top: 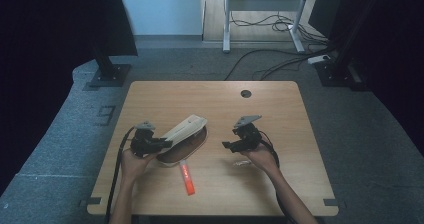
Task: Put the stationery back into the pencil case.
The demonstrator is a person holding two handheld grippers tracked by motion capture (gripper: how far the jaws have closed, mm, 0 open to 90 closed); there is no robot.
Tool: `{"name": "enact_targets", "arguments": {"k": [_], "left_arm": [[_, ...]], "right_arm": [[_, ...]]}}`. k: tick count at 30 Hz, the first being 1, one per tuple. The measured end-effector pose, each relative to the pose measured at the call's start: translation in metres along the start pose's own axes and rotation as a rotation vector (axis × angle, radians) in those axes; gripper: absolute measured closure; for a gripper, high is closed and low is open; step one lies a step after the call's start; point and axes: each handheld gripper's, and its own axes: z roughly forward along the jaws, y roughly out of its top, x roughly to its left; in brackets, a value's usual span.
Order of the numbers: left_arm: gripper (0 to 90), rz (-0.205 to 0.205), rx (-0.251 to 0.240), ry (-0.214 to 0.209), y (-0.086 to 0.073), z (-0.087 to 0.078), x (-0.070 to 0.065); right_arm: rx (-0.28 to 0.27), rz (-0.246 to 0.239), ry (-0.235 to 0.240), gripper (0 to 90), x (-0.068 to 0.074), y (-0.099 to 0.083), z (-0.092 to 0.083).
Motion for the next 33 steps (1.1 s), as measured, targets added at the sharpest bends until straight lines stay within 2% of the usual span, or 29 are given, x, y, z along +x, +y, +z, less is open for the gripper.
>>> {"name": "enact_targets", "arguments": {"k": [14, 21, 26, 33], "left_arm": [[74.8, -0.003, 0.000, -0.005, 0.000, 0.000, 0.001], [74.7, -0.005, 0.001, -0.007, 0.000, 0.000, 0.001], [74.7, -0.007, 0.000, -0.007, 0.000, 0.000, 0.001], [74.7, -0.008, 0.000, -0.006, 0.000, 0.000, 0.000]], "right_arm": [[-0.030, 0.049, -0.042, 27.0, -0.011, -0.030, -0.034], [-0.039, 0.056, -0.060, 27.0, -0.013, -0.042, -0.045], [-0.035, 0.067, -0.077, 26.9, -0.015, -0.059, -0.055], [-0.038, 0.088, -0.082, 27.6, -0.016, -0.073, -0.065]]}}
